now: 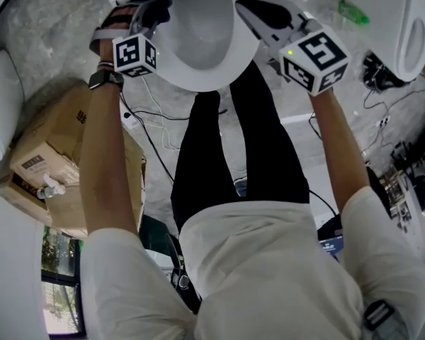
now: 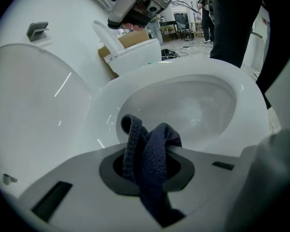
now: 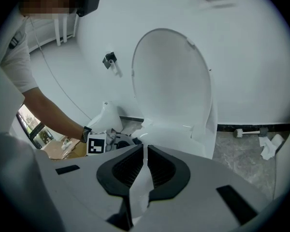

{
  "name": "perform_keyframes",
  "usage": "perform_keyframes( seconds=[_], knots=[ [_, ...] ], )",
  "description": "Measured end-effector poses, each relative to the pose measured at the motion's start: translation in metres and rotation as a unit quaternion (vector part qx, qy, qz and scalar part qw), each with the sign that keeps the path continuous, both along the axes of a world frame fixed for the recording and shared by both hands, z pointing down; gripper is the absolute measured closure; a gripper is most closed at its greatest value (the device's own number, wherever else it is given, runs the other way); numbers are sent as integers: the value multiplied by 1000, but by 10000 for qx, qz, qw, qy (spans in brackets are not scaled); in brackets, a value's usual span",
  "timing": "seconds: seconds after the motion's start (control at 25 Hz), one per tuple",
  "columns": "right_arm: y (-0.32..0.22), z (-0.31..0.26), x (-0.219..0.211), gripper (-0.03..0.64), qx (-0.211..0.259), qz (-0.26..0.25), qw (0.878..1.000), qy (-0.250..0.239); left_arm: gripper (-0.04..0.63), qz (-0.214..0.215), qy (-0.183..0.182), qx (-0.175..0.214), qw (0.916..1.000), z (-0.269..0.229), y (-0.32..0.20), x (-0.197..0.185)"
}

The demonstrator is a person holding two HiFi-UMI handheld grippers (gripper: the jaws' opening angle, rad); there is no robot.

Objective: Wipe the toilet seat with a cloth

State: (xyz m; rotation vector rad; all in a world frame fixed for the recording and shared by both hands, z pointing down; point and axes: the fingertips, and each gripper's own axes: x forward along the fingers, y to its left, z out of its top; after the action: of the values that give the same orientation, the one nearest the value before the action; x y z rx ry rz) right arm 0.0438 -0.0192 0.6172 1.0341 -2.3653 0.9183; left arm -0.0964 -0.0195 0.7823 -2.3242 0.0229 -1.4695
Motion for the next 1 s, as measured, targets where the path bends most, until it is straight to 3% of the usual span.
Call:
perform_keyframes(
  seconds=[0.4,0.84,1.0],
  knots=[
    [-9,2,22,569,-73,281,9995,-137,551,840,-257,574,9945,0,-45,26],
    [-9,1,46,569,-25,426,9987,-272,551,823,-104,775,9935,-6,-72,80],
    [-9,-1,53,569,29,545,9979,-340,551,537,25,515,9972,-8,-75,95]
  ],
)
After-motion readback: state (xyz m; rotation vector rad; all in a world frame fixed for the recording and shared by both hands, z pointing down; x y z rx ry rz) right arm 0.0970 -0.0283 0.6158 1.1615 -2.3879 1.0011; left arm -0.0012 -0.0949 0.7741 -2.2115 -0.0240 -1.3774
